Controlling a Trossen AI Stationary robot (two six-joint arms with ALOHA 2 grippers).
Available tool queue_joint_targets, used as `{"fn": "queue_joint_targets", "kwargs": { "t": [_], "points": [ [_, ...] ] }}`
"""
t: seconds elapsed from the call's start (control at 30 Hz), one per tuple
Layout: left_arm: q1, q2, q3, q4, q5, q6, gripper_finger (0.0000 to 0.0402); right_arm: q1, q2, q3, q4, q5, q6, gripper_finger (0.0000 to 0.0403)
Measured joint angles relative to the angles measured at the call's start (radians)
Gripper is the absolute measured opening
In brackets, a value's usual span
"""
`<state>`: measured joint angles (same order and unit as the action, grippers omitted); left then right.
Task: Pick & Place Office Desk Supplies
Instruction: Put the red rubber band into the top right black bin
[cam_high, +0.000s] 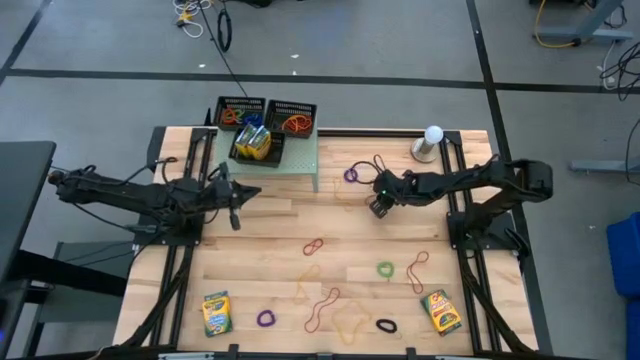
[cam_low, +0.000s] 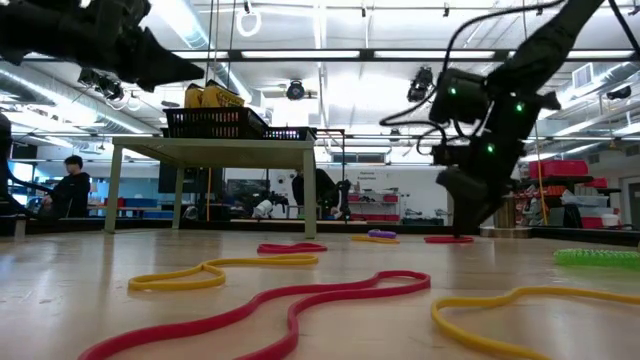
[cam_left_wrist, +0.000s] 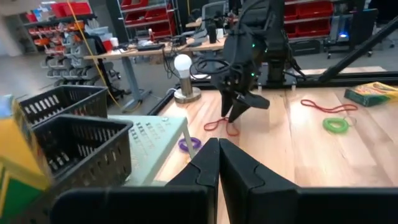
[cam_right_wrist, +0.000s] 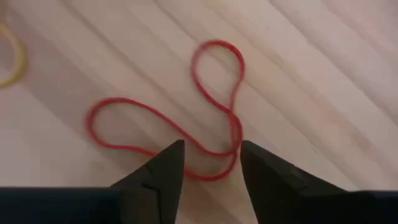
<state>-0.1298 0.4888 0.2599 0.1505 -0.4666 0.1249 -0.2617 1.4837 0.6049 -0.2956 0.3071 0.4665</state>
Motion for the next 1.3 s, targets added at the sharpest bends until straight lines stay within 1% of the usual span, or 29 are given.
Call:
{"fn": "queue_joint_targets", "kwargs": {
  "t": [0.17,0.27,0.33,0.43,0.53,0.63,0.67,0.73,0.87,0.97,1.1,1.2,1.3],
  "points": [
    [0.000,-0.071,-0.041,0.005,-0.005,0.003,0.0013,-0.080,-0.005,-0.077,0.132,-0.084,-0.021,0.0171],
    [0.000,-0.097,-0.050,-0.008,-0.021,0.004,0.0013,-0.094,-0.004,-0.093,0.174,-0.089,-0.019,0.0169],
    [0.000,-0.099,-0.050,-0.006,-0.042,0.004,0.0013,-0.094,-0.003,-0.095,0.184,-0.087,-0.021,0.0158],
    [0.000,-0.099,-0.050,-0.006,-0.068,-0.002,0.0013,-0.095,-0.002,-0.095,0.195,-0.085,-0.032,0.0122],
    [0.000,-0.096,-0.050,-0.007,-0.076,-0.021,0.0013,-0.096,-0.002,-0.095,0.199,-0.082,-0.045,0.0073],
    [-0.001,-0.095,-0.050,-0.007,-0.075,-0.111,0.0013,-0.093,-0.001,-0.091,0.193,-0.082,-0.072,0.0024],
    [-0.001,-0.095,-0.050,-0.006,-0.075,-0.134,0.0013,-0.090,-0.003,-0.084,0.182,-0.082,-0.084,0.0013],
    [-0.001,-0.095,-0.050,-0.006,-0.075,-0.159,0.0013,-0.075,-0.009,-0.064,0.144,-0.083,-0.095,0.0007],
    [-0.001,-0.095,-0.050,-0.005,-0.075,-0.162,0.0013,-0.028,-0.042,0.030,0.049,-0.089,-0.109,0.0012],
    [-0.001,-0.095,-0.050,-0.005,-0.075,-0.161,0.0013,0.024,-0.059,0.131,-0.062,-0.020,-0.114,0.0005],
    [-0.001,-0.095,-0.050,-0.005,-0.075,-0.161,0.0013,0.096,-0.071,0.321,-0.167,0.066,-0.139,0.0005],
    [-0.001,-0.095,-0.050,-0.005,-0.075,-0.160,0.0013,0.122,-0.067,0.462,-0.182,0.116,-0.186,0.0004],
    [-0.001,-0.095,-0.050,-0.006,-0.075,-0.159,0.0013,0.119,-0.047,0.593,-0.137,0.175,-0.243,0.0003]
  ]
}}
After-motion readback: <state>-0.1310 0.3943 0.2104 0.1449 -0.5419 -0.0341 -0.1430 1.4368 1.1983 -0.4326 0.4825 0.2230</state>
